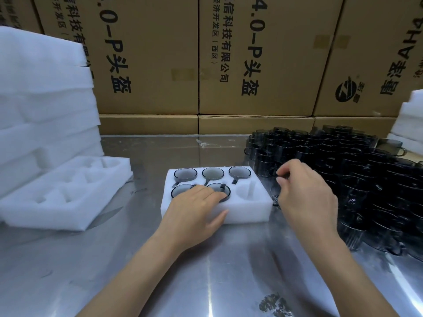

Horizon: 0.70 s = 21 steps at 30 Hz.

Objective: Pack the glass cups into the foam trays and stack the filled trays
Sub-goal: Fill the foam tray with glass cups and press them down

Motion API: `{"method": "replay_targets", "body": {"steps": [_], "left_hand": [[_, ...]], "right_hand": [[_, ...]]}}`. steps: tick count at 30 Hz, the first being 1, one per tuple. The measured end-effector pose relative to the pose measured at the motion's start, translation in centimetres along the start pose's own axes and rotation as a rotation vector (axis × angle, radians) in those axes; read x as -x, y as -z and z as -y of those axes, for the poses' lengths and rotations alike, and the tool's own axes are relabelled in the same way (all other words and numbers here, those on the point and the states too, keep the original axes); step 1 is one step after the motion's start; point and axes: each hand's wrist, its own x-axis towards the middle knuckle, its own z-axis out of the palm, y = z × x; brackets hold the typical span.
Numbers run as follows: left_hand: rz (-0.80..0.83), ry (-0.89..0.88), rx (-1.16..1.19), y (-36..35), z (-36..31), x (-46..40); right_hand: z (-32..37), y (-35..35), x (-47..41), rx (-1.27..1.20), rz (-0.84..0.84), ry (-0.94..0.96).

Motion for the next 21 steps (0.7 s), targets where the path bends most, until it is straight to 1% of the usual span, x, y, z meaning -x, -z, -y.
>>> {"method": "replay_targets", "body": {"steps": [3,5,9,14,21], "left_hand": [[0.0,-0.001,-0.006,0.0,0.0,0.0],[0.003,0.003,-0.004,0.0,0.0,0.0],[0.006,-0.005,-0.008,0.0,-0.1,0.1],[0.017,0.005,-0.008,0.0,-0.1,0.2],[0.03,0.008,0.0,0.0,0.1,0.2]], "right_hand": [[0.6,0.0,0.1,-0.232,-0.157,0.185],[0.9,-0.4,0.2,-0.277,-0.177,0.277],[0.8,-1.6,0.0,-0.244,-0.129,0.345],[-0.3,-2.8,-0.2,-0.304,0.037,0.314],[-0.6,-3.1,-0.1,-0.292,0.082,0.304]]}}
